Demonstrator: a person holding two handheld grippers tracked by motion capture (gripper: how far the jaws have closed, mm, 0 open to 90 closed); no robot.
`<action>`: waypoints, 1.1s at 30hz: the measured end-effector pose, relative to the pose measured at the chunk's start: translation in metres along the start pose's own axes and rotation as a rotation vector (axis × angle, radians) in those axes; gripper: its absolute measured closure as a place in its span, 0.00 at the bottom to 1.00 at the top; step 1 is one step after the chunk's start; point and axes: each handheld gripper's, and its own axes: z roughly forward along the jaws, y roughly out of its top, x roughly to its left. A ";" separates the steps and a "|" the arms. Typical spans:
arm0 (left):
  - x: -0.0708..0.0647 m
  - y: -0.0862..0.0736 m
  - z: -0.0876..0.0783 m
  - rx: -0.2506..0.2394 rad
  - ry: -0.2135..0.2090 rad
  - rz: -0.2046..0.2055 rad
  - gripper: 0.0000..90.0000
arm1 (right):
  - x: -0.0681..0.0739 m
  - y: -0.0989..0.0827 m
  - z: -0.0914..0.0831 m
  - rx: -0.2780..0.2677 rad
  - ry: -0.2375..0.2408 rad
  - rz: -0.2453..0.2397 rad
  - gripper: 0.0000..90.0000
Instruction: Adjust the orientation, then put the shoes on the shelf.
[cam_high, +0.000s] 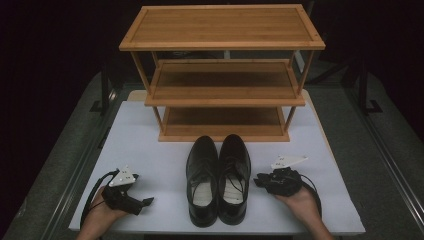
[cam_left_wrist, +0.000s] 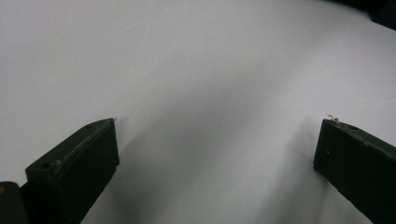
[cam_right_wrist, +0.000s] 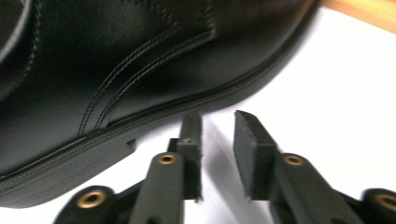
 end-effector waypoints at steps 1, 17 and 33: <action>0.000 0.000 0.000 -0.001 0.001 -0.007 0.00 | -0.001 0.001 -0.002 -0.008 -0.011 -0.001 0.73; -0.016 0.039 -0.017 -0.099 -0.059 -0.015 0.17 | 0.004 0.018 -0.029 -0.066 -0.032 0.004 0.55; -0.041 0.107 -0.023 -0.144 -0.145 0.069 0.24 | 0.020 0.045 -0.036 -0.100 0.031 -0.031 0.53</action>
